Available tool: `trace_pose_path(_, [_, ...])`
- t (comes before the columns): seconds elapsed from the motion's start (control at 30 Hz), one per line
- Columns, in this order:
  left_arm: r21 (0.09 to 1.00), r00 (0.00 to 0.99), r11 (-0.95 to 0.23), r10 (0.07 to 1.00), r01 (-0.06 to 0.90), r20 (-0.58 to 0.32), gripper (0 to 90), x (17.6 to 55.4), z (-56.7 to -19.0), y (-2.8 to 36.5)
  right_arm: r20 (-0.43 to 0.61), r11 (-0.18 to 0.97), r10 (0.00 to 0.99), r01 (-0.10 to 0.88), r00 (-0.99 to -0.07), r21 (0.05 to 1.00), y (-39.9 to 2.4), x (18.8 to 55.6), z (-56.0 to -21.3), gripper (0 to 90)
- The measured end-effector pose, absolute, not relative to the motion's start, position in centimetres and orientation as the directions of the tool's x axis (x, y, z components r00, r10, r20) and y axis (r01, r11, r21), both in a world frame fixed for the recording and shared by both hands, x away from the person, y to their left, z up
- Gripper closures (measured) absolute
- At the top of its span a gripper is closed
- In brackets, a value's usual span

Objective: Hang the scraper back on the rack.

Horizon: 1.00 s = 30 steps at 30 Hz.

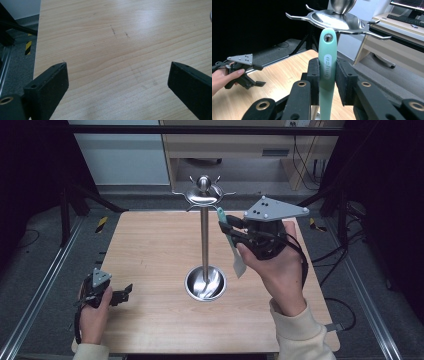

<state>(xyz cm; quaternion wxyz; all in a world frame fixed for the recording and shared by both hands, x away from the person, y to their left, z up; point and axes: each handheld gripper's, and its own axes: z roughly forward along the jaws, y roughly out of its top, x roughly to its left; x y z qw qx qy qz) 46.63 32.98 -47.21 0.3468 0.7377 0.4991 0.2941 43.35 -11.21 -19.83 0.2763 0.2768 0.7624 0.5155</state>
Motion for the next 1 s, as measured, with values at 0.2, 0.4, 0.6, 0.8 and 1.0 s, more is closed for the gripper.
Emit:
trace_pose_path(0.2, [0.804, 0.331, -0.264, 0.939, 0.532, 0.09, 3.0, 46.6, -47.2, 33.0, -0.127, 0.306, 0.712, 0.142, -0.69, 0.941, -10.9, 43.7, -20.1, 74.4])
trace_pose_path(0.4, [0.802, 0.332, -0.265, 0.939, 0.535, 0.089, 3.0, 46.7, -47.3, 32.9, -0.113, 0.286, 0.716, 0.142, -0.689, 0.948, -10.8, 44.0, -20.6, 74.4])
trace_pose_path(0.6, [0.8, 0.334, -0.268, 0.938, 0.536, 0.091, 3.0, 46.7, -47.3, 32.9, -0.104, 0.264, 0.713, 0.128, -0.694, 0.956, -11.0, 44.1, -20.9, 74.3])
trace_pose_path(0.8, [0.798, 0.339, -0.272, 0.937, 0.538, 0.09, 3.0, 46.7, -47.3, 32.9, -0.086, 0.237, 0.711, 0.124, -0.698, 0.964, -11.1, 44.2, -21.3, 74.1])
trace_pose_path(1.0, [0.799, 0.336, -0.268, 0.938, 0.539, 0.089, 3.0, 46.7, -47.3, 32.9, -0.08, 0.223, 0.711, 0.116, -0.698, 0.968, -11.0, 44.3, -21.5, 74.0])
